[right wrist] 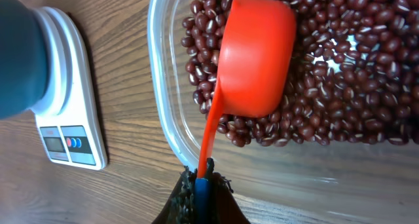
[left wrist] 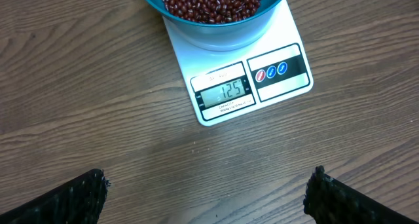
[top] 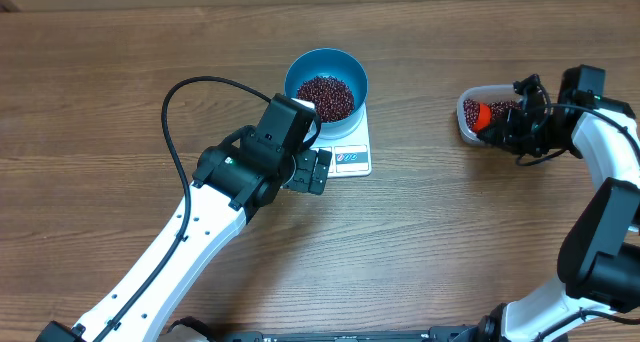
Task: Scoop item into bowl and weigh 150g on scale
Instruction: 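Dip the scoop into the red beans and drag it through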
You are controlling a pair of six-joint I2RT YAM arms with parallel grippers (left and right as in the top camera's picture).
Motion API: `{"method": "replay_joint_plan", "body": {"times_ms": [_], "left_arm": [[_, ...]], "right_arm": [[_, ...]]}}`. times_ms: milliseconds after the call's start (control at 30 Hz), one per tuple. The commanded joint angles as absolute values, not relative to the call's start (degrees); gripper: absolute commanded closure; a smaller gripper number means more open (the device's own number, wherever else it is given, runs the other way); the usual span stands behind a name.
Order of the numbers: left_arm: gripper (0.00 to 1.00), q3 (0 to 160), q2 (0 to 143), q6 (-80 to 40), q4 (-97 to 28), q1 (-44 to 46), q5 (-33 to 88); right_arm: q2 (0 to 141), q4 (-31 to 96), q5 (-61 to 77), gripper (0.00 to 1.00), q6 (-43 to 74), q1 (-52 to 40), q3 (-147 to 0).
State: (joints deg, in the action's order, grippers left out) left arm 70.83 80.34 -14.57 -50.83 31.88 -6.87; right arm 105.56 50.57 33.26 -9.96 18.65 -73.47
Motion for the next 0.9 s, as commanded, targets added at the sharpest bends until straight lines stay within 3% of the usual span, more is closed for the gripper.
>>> {"method": "replay_joint_plan", "body": {"times_ms": [0, 867], "left_arm": [[0.0, 70.4, 79.9, -13.7, -50.8, 31.9, -6.8], [0.0, 70.4, 79.9, -13.7, -50.8, 31.9, -6.8]], "right_arm": [[106.5, 51.0, 38.8, 0.96, -10.6, 19.9, -72.4], [106.5, 50.9, 52.8, 0.96, -10.6, 28.5, -72.4]]}}
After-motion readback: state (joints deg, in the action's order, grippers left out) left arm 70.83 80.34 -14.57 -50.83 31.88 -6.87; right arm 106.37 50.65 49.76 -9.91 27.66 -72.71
